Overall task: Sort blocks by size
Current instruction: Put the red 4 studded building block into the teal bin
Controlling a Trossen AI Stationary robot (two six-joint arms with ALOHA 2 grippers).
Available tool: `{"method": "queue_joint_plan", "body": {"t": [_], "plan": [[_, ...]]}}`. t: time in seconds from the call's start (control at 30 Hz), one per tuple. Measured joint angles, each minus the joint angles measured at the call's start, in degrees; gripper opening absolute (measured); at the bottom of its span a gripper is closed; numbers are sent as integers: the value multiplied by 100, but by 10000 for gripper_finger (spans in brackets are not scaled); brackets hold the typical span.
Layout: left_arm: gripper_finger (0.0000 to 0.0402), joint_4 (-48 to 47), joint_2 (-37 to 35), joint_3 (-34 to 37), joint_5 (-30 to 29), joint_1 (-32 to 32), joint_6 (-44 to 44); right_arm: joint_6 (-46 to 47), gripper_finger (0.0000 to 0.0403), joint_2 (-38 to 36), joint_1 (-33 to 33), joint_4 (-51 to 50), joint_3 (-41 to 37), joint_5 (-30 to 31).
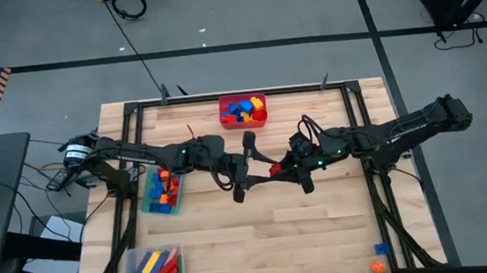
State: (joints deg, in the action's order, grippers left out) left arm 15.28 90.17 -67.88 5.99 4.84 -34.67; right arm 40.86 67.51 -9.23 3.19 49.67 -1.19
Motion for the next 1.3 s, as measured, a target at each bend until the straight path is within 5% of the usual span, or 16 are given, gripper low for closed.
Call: {"method": "queue_joint_plan", "body": {"t": [0.43, 1.3], "plan": [[223, 222, 124, -2, 301, 22, 42, 59, 158, 2, 31, -54, -7, -38], [200, -81, 127, -9, 5, 37, -372, 267, 158, 11, 151, 86, -14, -293]]}}
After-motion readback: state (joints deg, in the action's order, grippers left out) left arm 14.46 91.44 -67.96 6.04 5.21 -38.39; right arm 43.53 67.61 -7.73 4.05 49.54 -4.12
